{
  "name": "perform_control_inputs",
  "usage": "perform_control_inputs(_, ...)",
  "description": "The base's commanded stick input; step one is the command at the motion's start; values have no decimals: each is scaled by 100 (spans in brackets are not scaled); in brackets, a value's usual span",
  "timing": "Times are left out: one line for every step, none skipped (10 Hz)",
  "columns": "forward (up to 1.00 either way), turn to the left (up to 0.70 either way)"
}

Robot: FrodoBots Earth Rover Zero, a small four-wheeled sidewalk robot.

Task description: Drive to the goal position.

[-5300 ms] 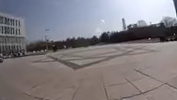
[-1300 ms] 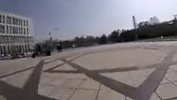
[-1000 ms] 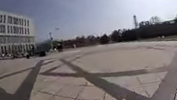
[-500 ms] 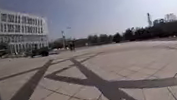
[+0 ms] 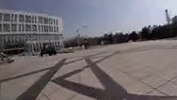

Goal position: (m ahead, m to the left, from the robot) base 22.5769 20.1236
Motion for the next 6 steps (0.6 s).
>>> perform_control_inputs(100,0)
perform_control_inputs(100,0)
perform_control_inputs(100,0)
perform_control_inputs(100,0)
perform_control_inputs(100,2)
perform_control_inputs(100,27)
